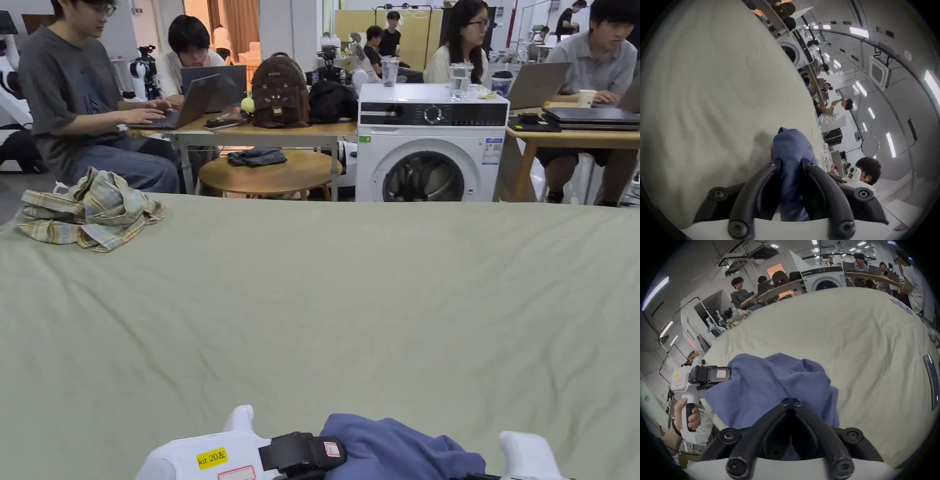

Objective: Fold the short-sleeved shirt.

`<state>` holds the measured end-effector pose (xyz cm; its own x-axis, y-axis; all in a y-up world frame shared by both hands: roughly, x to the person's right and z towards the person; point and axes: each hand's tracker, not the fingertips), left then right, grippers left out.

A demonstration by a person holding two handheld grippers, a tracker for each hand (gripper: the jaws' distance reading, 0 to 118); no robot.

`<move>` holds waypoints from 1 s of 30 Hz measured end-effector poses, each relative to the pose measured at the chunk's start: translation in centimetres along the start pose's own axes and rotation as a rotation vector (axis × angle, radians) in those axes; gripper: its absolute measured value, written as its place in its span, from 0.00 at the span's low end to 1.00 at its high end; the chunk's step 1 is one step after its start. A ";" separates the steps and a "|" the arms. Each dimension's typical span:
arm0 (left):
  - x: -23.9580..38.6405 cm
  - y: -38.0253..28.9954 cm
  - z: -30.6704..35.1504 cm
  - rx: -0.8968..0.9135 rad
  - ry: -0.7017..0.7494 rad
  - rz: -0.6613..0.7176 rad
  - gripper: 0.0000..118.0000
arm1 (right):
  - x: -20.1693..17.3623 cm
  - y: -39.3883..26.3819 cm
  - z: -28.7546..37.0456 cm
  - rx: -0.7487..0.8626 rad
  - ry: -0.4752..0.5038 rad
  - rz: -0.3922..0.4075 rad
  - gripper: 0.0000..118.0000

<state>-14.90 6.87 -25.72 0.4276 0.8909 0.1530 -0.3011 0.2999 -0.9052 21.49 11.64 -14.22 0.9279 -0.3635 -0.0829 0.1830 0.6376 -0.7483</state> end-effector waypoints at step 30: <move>-1.0 12.1 31.3 0.714 0.542 0.003 0.42 | -21.9 10.2 -14.8 0.135 0.228 0.286 0.00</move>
<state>-45.68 20.32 -24.41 0.7153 0.6631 -0.2206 -0.6840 0.5995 -0.4157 -1.77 16.08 -29.81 0.8543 -0.2905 -0.4310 -0.0170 0.8131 -0.5819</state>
